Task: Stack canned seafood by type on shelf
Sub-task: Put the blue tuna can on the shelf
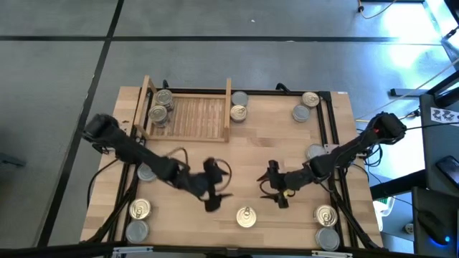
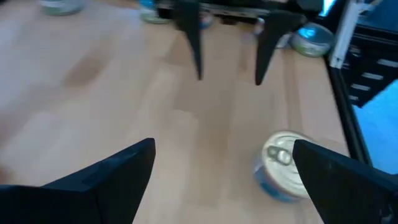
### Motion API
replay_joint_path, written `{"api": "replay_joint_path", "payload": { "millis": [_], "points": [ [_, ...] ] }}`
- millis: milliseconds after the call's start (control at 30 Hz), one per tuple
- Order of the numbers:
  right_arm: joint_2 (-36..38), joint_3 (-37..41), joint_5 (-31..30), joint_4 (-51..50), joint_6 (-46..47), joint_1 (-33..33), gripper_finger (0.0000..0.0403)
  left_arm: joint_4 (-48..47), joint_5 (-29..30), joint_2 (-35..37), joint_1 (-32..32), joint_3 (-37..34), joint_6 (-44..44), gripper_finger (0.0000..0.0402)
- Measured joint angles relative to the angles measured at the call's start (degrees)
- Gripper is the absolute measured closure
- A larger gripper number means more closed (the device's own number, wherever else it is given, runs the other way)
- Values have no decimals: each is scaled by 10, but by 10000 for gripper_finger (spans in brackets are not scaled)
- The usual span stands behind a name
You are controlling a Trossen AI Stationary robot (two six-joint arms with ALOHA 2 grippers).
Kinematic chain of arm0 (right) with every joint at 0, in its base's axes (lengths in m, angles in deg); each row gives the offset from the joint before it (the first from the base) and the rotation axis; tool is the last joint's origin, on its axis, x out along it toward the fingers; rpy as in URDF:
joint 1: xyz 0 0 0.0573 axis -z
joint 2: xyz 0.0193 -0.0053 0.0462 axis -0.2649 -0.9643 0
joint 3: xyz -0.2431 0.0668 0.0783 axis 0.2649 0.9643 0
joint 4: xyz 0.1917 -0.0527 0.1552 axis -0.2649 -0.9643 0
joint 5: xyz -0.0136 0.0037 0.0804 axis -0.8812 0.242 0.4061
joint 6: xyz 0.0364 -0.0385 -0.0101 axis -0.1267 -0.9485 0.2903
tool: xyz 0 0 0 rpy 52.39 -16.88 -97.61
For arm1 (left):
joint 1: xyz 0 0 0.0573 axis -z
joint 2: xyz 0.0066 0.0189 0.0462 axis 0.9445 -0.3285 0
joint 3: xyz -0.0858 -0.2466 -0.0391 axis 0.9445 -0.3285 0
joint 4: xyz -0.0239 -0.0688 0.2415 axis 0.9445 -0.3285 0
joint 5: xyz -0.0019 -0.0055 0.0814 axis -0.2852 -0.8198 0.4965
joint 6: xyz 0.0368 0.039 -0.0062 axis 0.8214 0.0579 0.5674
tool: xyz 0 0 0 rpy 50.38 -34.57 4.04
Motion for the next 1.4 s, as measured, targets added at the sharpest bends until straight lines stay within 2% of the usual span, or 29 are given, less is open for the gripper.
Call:
{"api": "replay_joint_path", "payload": {
  "millis": [333,600,700,933,1200,1300,1400],
  "points": [
    [-72,0,0,86,16,-16,81,242,-11,-160,43,1,20,25],
    [-84,0,-5,102,15,-15,81,261,-28,-245,31,45,71,25],
    [-84,0,-5,101,15,-15,81,243,-28,-252,22,50,84,25],
    [-84,0,-12,97,-5,-15,81,117,-26,-240,-7,54,49,25],
    [-84,0,-105,97,-76,-15,81,-38,-12,-162,-30,48,75,25],
    [-82,0,-137,97,-93,-15,81,-45,-19,-131,-34,47,69,28],
    [-81,0,-146,99,-106,-15,81,-28,-60,-115,-33,50,60,59]
  ]
}}
